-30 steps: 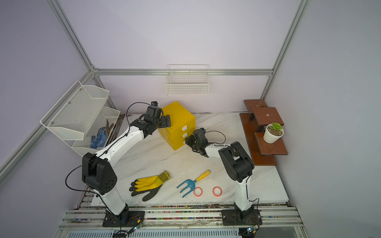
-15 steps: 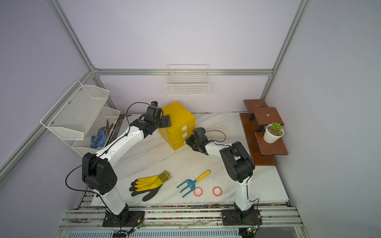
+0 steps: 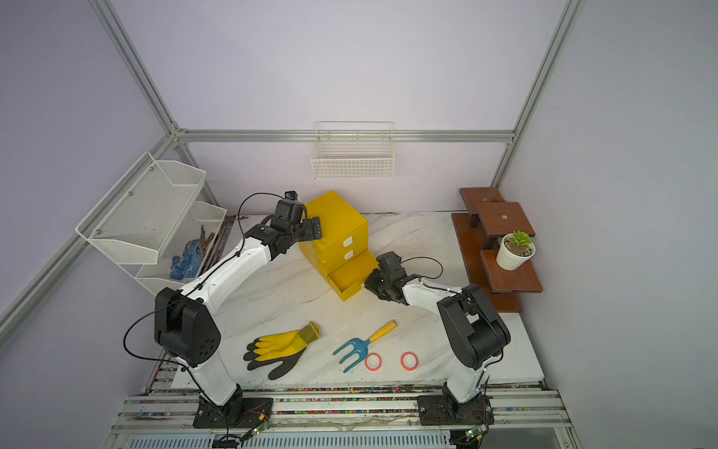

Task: Place the transparent tape into the drawer according to color
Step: Open the drawer in the storage box, then pick up the tape at the center of the board.

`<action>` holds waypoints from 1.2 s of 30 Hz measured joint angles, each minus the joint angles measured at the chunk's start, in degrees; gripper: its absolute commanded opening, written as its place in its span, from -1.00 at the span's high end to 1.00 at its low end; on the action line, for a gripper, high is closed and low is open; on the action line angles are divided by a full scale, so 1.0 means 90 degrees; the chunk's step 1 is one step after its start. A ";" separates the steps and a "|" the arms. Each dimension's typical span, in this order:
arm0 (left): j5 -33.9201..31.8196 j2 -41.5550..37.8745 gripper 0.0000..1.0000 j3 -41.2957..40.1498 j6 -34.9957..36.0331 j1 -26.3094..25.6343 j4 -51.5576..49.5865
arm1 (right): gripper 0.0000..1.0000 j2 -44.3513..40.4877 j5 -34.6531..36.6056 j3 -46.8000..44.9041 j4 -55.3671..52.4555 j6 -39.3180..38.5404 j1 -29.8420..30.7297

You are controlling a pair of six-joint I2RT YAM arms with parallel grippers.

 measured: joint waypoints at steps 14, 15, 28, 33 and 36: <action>0.0634 -0.0415 -1.00 -0.0046 -0.0005 0.0044 -0.0559 | -0.01 -0.1702 0.0066 0.0571 -0.1491 -0.1581 0.0019; 0.0702 -0.0600 -1.00 -0.0129 -0.0012 0.0044 -0.0636 | -0.02 -0.1858 0.0051 0.0537 -0.1695 -0.1705 0.0049; 0.0923 -0.3077 -1.00 -0.1341 0.0000 0.0041 -0.0942 | -0.10 -0.2652 -0.0095 -0.0988 -0.4099 -0.1943 0.2050; 0.0925 -0.3084 -1.00 -0.1671 0.0005 0.0041 -0.0933 | -0.18 -0.2710 0.0063 -0.1054 -0.4483 -0.1783 0.2628; 0.0923 -0.3084 -1.00 -0.1853 0.0007 0.0044 -0.0935 | -0.24 -0.2620 0.0185 -0.1081 -0.4510 -0.1702 0.2919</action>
